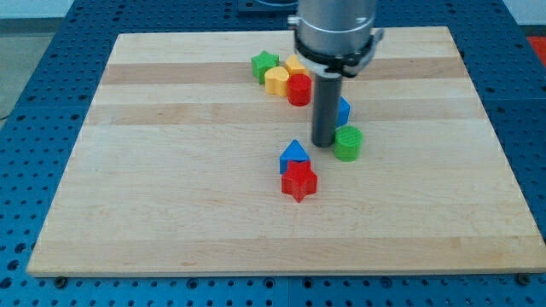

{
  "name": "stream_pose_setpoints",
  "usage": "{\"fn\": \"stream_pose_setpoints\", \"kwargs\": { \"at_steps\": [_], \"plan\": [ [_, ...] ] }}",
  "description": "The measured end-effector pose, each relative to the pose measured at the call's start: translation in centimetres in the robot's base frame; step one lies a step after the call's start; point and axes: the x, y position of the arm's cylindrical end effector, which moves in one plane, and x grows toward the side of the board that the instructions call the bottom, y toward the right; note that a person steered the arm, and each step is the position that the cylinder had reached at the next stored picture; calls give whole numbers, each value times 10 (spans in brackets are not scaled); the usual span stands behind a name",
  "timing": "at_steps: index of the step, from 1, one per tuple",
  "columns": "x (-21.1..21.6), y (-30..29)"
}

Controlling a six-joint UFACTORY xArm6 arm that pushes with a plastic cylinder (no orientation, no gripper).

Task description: Arrange the group of blocks at the top side of the board

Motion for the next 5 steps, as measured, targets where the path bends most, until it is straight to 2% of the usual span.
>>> {"fn": "stream_pose_setpoints", "kwargs": {
  "at_steps": [1, 2, 3, 4, 5],
  "plan": [
    [-12, 36],
    [-32, 28],
    [-47, -11],
    [-46, -23],
    [-44, 3]
  ]
}}
